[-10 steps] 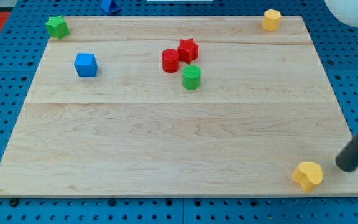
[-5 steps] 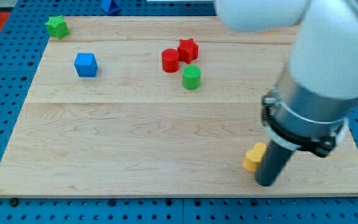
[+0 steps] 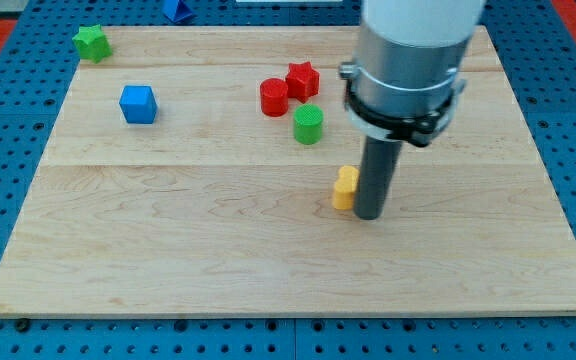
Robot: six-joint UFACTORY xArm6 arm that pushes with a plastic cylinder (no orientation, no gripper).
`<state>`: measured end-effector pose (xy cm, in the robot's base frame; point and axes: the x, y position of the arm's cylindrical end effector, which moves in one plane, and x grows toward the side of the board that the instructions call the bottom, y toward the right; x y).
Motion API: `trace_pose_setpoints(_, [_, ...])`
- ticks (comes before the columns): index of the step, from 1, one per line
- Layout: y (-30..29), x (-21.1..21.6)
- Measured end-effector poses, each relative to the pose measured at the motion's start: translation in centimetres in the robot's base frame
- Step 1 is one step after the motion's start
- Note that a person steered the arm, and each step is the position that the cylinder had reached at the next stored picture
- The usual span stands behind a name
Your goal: Push the yellow heart to the center
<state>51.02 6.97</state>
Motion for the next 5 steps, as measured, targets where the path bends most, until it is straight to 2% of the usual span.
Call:
trace_pose_setpoints(1, [-1.2, 0.3])
trace_pose_setpoints(2, [0.3, -0.8])
trace_pose_setpoints(4, [2.5, -4.5])
trace_pose_setpoints(5, [-3.6, -4.5])
